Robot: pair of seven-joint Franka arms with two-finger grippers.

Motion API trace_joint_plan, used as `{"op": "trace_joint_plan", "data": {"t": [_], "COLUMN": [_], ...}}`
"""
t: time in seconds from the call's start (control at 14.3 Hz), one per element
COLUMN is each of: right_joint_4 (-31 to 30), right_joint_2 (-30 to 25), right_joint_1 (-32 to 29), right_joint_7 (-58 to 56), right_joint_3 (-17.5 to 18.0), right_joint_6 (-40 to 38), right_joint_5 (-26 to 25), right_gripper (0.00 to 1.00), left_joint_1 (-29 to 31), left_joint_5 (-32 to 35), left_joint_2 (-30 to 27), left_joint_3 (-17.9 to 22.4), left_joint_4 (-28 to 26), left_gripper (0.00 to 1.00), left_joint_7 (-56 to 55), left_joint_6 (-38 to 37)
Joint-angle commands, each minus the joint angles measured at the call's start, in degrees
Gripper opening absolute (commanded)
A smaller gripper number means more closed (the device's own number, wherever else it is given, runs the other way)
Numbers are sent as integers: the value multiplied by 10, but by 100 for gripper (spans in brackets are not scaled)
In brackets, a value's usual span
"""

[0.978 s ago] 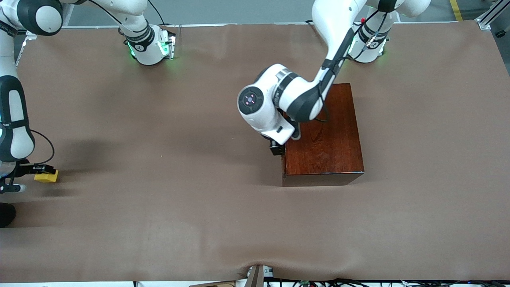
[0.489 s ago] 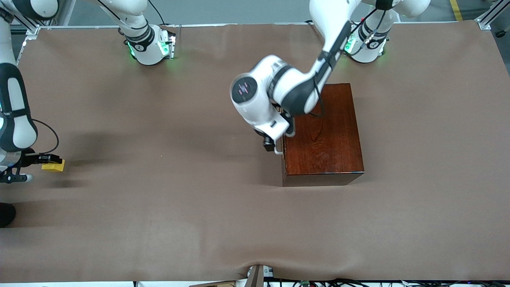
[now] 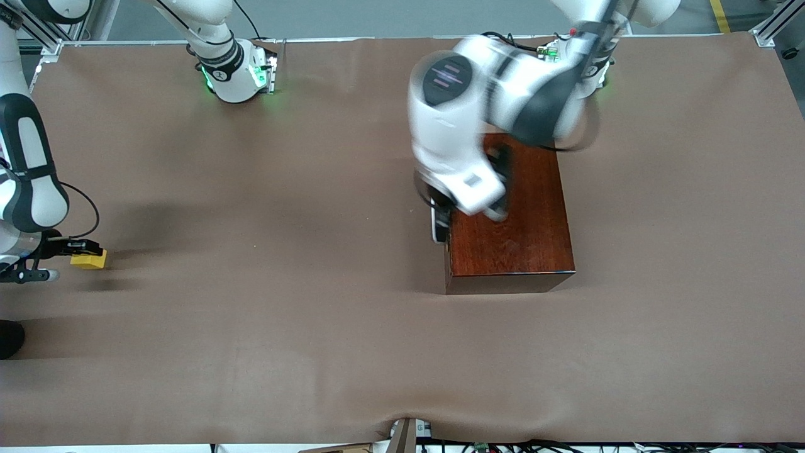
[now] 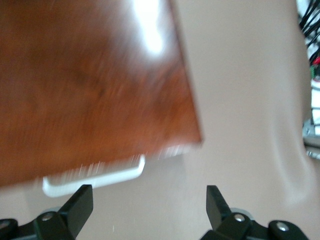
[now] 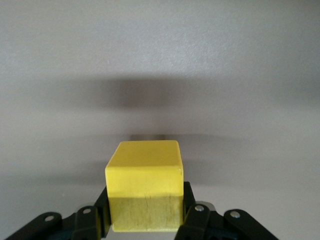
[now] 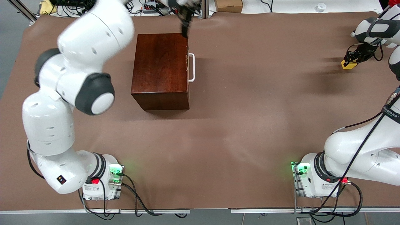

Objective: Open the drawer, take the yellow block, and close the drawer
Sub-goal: 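Release the yellow cube on the table with the right gripper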

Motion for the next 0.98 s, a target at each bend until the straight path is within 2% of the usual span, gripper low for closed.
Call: {"op": "trace_joint_plan", "data": {"t": [0.0,0.07,0.28,0.42,0.7,0.91], "right_joint_4": [2,2,8,8,8,12], "right_joint_2": [16,20,15,-21,-149,-231], "right_joint_1": [-9,-8,-2,3,34,56], "right_joint_7": [7,13,18,16,17,18], "right_joint_3": [7,7,7,8,9,11], "right_joint_6": [34,46,44,14,-96,-172], "right_joint_5": [-3,-3,-2,-2,-3,-2], "right_gripper": [79,99,100,100,100,100], "left_joint_1": [89,122,200,220,258,307], "left_joint_5": [-18,-23,-28,-35,-37,-37], "left_joint_2": [-20,-23,-48,-71,-205,-289], "left_joint_3": [-9,-9,-11,-11,-10,-10], "left_joint_4": [-18,-18,-29,-50,-201,-278], "left_gripper": [100,100,100,100,100,100], "left_joint_7": [133,176,316,396,576,750], "left_joint_6": [-7,-7,-8,-20,-23,-26]}}
